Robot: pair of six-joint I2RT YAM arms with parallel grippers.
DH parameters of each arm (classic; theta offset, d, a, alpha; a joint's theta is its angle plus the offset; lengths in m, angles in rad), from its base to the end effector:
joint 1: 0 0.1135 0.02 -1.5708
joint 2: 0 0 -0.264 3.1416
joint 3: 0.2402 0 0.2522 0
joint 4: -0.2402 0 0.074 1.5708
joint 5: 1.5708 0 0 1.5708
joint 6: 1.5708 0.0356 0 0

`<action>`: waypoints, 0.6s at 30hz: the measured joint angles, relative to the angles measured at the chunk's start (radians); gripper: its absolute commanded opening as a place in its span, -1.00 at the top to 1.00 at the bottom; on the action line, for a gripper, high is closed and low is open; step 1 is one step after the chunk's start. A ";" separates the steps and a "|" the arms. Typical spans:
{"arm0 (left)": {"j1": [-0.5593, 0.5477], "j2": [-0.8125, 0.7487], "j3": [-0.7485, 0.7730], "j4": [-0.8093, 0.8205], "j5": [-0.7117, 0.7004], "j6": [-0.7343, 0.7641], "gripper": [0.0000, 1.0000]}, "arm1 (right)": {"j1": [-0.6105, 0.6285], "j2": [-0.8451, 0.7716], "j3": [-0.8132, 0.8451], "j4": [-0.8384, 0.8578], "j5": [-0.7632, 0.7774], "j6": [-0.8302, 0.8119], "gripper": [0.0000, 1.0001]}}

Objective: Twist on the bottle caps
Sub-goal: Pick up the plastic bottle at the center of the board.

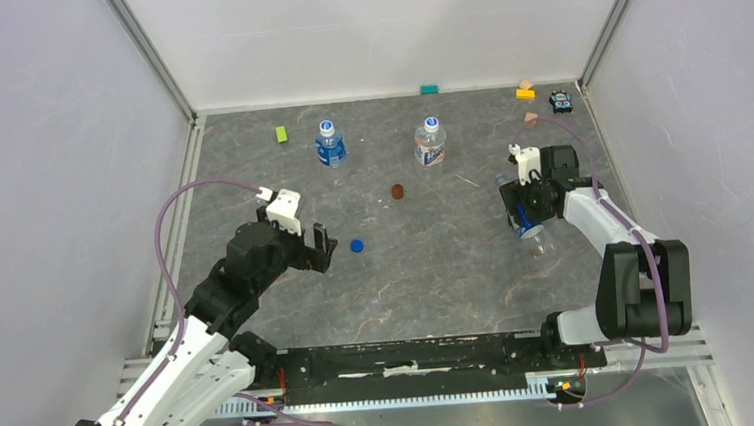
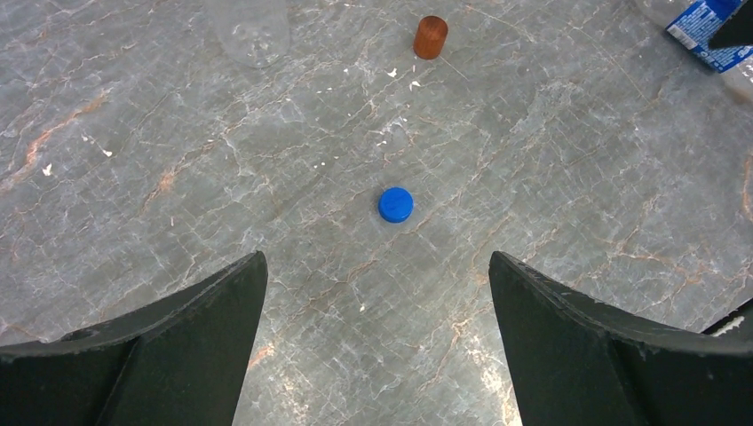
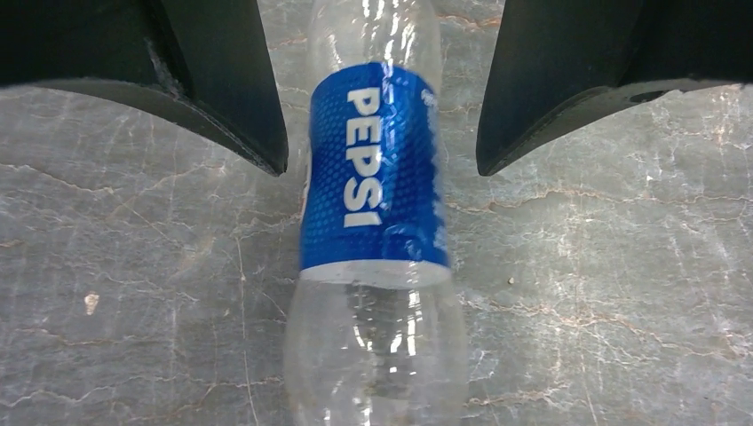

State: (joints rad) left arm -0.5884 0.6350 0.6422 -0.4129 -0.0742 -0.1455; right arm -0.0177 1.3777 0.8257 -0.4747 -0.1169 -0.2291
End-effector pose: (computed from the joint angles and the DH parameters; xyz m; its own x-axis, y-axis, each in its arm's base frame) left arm 0.1284 -0.0825 0.2886 -0.3969 0.0910 -0.9134 0.4440 0.8899 -0.1043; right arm 0.2660 -0.0006 0.2017 -0.8234 -0.2110 -0.5268 -0.2359 0.9716 -0.0204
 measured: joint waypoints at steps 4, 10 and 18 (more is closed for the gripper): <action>0.000 0.000 0.000 -0.006 0.003 0.000 -1.00 | -0.023 0.054 -0.001 0.010 -0.029 0.000 -0.52; 0.000 0.003 0.003 -0.012 0.003 0.001 -1.00 | -0.031 0.093 -0.001 0.025 -0.049 -0.003 -0.30; 0.000 0.007 0.008 -0.013 0.006 0.001 -1.00 | -0.031 0.095 -0.006 0.054 -0.101 -0.002 0.07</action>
State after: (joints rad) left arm -0.5884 0.6418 0.6498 -0.4259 -0.0681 -0.1444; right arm -0.0490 1.4727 0.8192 -0.4210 -0.2180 -0.2314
